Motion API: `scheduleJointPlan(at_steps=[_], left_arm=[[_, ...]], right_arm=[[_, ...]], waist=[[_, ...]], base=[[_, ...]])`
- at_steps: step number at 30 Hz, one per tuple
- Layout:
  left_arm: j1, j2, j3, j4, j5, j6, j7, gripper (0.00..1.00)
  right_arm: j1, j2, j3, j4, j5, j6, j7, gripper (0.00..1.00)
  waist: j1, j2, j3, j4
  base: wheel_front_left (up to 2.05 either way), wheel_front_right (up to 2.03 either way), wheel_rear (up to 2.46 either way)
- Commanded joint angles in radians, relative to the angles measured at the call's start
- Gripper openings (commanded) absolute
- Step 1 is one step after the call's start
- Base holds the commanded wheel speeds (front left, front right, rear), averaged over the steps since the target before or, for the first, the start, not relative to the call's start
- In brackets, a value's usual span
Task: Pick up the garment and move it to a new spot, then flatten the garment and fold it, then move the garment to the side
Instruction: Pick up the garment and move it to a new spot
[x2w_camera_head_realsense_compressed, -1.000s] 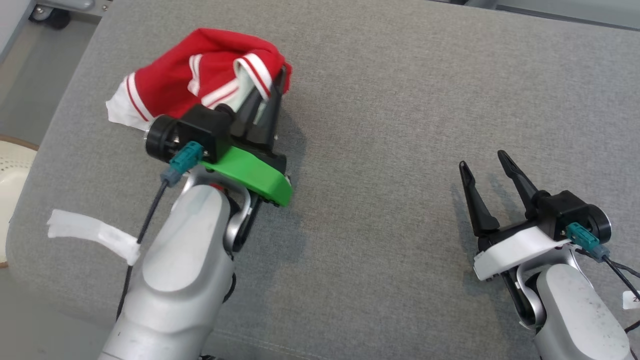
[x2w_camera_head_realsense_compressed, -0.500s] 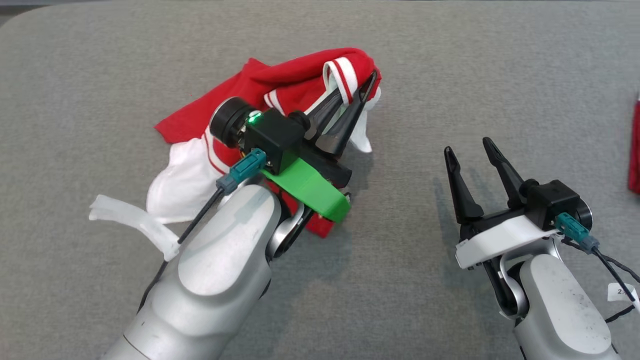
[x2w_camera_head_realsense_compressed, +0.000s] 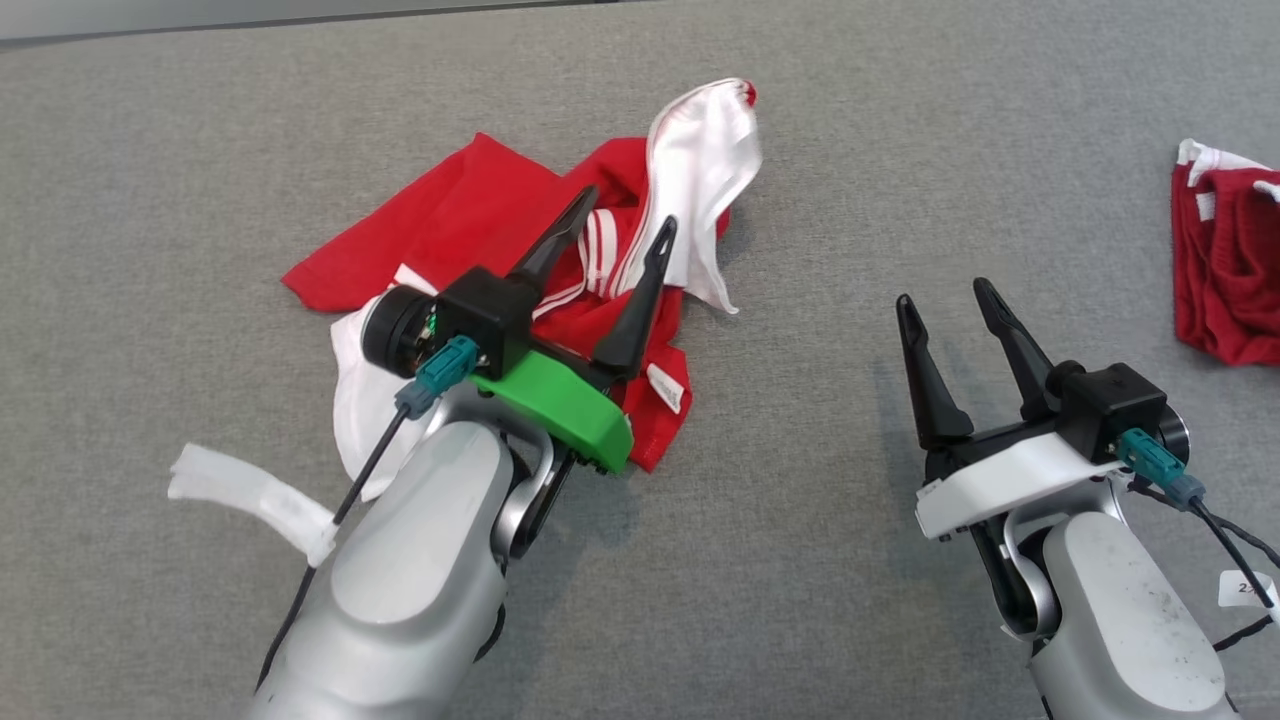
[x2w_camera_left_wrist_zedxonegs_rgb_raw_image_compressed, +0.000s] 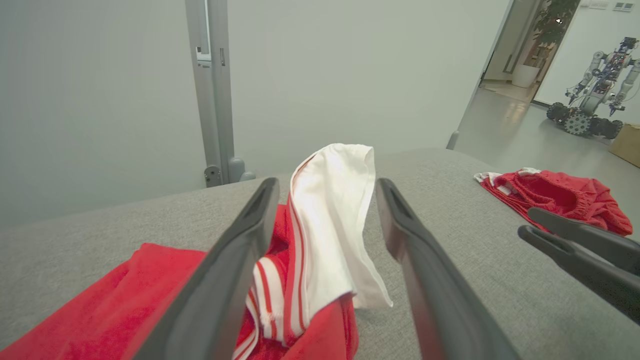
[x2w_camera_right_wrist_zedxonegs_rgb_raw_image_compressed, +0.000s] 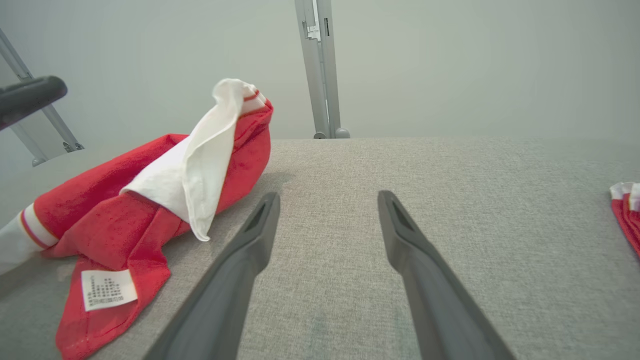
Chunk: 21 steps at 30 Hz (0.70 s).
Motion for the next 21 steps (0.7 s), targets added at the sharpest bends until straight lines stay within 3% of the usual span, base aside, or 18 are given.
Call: scheduleJointPlan(at_steps=[1,11,21], left_arm=[[0.030,0.004,0.019,0.003,0.012,0.004,0.000,1.00],[0.236,0.004,0.203,-0.032,0.095,0.011,0.000,1.00],[0.397,0.004,0.372,-0.093,0.174,-0.009,0.000,1.00]], right_arm=[[0.015,-0.005,0.002,0.001,-0.004,0.000,-0.003,1.00],[0.042,0.000,0.023,0.022,0.010,0.000,-0.003,1.00],[0.066,0.017,0.019,0.039,0.011,0.000,-0.003,1.00]], waist=[[0.0000,0.0000,-0.039,0.056],[0.0000,0.0000,-0.110,0.154],[0.0000,0.0000,-0.162,0.136]], base=[[0.00,0.00,0.00],[0.00,0.00,0.00],[0.00,0.00,0.00]])
